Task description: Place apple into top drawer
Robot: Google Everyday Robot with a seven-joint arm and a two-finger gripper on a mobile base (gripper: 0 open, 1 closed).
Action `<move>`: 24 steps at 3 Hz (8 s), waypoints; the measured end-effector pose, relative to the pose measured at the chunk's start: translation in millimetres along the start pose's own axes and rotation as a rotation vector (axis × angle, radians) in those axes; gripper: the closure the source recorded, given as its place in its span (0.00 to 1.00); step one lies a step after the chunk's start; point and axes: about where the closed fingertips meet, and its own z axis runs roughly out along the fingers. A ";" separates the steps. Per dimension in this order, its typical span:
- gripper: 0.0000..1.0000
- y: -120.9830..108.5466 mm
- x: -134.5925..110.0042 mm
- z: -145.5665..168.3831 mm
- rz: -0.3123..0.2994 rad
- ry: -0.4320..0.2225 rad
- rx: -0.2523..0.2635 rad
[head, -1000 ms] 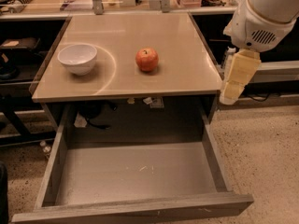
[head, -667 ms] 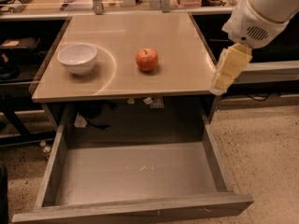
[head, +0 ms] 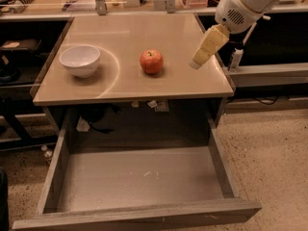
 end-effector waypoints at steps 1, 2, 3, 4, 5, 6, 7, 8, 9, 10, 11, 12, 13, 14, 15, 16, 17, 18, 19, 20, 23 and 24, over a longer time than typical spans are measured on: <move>0.00 -2.6 -1.6 1.6 0.007 -0.005 0.000; 0.00 -3.2 -2.0 11.9 0.012 -0.030 -0.016; 0.00 1.1 -31.2 41.9 0.006 -0.098 -0.061; 0.00 12.1 -61.5 69.2 -0.018 -0.137 -0.111; 0.00 24.4 -85.8 94.5 -0.004 -0.182 -0.168; 0.00 24.4 -88.6 102.1 0.004 -0.178 -0.173; 0.00 23.1 -95.8 119.4 0.013 -0.150 -0.178; 0.00 20.4 -100.1 134.7 0.019 -0.134 -0.177; 0.00 18.9 -101.8 146.9 0.011 -0.111 -0.175; 0.00 4.3 -92.0 178.5 0.036 -0.112 -0.190; 0.00 3.9 -89.9 186.3 0.027 -0.101 -0.204; 0.00 6.3 -86.9 194.0 0.022 -0.082 -0.217; 0.00 8.8 -86.1 201.7 0.015 -0.064 -0.227; 0.19 12.7 -86.0 204.4 -0.004 -0.072 -0.245; 0.42 12.7 -86.0 204.4 -0.004 -0.072 -0.245; 0.65 12.7 -86.0 204.5 -0.004 -0.072 -0.245; 0.89 12.7 -86.0 204.5 -0.004 -0.072 -0.246; 1.00 12.7 -86.0 204.5 -0.004 -0.072 -0.246; 1.00 12.7 -86.0 204.5 -0.004 -0.072 -0.246; 1.00 24.2 -70.2 194.4 0.020 -0.049 -0.247; 1.00 109.7 8.1 101.7 0.317 -0.170 -0.124; 1.00 122.0 36.5 109.8 0.358 -0.142 -0.137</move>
Offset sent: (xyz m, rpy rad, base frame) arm 0.0132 0.0044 -0.0153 0.0731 -0.0004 0.0079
